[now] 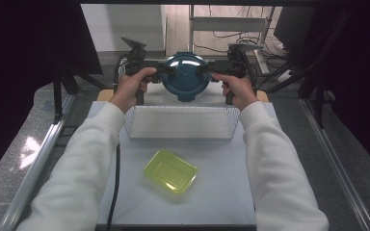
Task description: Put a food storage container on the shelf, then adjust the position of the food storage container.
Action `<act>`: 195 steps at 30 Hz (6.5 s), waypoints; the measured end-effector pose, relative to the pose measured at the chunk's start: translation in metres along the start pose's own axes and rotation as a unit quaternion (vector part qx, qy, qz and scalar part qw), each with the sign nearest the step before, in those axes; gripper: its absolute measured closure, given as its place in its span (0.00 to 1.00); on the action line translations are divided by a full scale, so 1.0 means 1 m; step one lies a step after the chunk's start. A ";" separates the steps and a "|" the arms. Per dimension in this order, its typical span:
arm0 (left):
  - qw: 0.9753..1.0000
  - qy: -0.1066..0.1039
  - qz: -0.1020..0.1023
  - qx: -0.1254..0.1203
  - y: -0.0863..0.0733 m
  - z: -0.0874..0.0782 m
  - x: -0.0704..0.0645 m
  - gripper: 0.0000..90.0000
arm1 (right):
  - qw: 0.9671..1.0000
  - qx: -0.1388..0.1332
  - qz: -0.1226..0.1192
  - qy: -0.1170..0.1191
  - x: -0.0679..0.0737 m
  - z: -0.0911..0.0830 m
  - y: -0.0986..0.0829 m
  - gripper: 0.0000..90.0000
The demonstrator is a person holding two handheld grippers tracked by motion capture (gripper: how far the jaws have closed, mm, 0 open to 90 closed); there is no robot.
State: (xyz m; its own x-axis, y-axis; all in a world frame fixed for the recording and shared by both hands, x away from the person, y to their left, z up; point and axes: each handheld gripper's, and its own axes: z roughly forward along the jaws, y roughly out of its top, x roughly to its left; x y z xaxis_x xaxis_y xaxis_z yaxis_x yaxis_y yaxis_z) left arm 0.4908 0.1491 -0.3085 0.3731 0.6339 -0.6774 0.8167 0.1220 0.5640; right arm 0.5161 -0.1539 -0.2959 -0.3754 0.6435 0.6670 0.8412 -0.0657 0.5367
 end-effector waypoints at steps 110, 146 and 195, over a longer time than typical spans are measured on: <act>0.966 0.121 0.223 0.044 -0.283 -0.048 0.013 0.35 | 0.970 0.025 -0.229 -0.073 -0.075 -0.099 -0.281 0.26; 0.899 0.086 0.356 0.241 -0.328 0.017 -0.012 1.00 | 0.970 0.039 -0.223 -0.086 -0.082 -0.092 -0.284 0.26; 0.921 0.123 0.312 0.195 -0.310 0.090 -0.034 1.00 | 0.969 0.046 -0.230 -0.082 -0.082 -0.092 -0.284 0.26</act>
State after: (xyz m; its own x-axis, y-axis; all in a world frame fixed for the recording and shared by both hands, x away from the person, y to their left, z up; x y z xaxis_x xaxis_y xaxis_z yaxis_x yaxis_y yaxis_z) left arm 0.2644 0.0203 -0.5028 0.7527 0.6467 -0.1236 0.5902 -0.5794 0.5621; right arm 0.2720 -0.2585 -0.4557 -0.6579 0.7017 0.2734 0.6342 0.3206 0.7036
